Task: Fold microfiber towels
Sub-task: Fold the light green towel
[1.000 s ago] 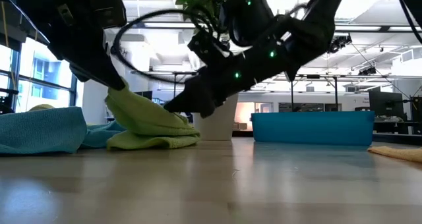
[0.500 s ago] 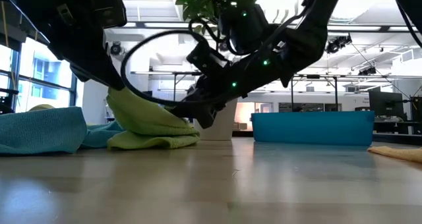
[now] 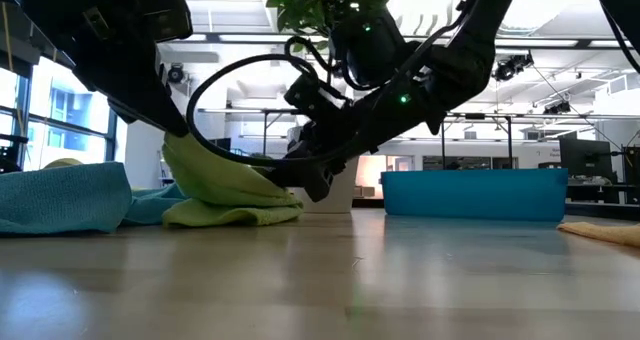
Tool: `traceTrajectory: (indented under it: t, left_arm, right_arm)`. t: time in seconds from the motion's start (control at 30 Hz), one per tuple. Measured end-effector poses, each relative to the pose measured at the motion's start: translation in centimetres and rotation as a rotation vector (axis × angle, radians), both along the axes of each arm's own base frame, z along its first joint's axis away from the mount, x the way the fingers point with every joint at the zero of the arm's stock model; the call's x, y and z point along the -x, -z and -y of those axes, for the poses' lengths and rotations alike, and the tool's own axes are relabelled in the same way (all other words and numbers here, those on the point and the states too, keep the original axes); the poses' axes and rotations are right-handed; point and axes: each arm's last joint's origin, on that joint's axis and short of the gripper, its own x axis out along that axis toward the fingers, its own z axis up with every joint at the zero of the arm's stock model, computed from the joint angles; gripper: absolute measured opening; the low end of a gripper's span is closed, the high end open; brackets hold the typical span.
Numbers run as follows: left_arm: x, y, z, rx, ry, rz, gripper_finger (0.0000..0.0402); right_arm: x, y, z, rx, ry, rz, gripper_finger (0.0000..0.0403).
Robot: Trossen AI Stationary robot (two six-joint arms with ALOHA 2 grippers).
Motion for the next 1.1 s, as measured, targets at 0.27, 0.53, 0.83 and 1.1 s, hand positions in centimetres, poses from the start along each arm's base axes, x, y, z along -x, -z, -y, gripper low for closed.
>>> traceTrajectory:
  t: [0.27, 0.53, 0.83, 1.1]
  left_arm:
    - [0.0, 0.0, 0.0, 0.021, 0.015, -0.008, 0.0001]
    - [-0.2, -0.4, -0.7, 0.011, -0.011, -0.063, 0.0001]
    - [-1.3, -6.4, -1.9, -0.208, -0.028, -0.208, 0.0001]
    - [-2.1, -11.1, -2.2, -0.346, 0.058, -0.196, 0.0]
  right_arm:
    - [0.1, 0.2, 0.0, -0.041, 0.04, -0.005, 0.0015]
    - [0.5, -0.7, -1.6, 0.015, 0.058, -0.043, 0.0002]
    - [3.0, -6.4, -3.9, 0.076, 0.155, -0.085, 0.0001]
    - [6.9, -12.1, -4.9, -0.039, 0.223, -0.066, 0.0]
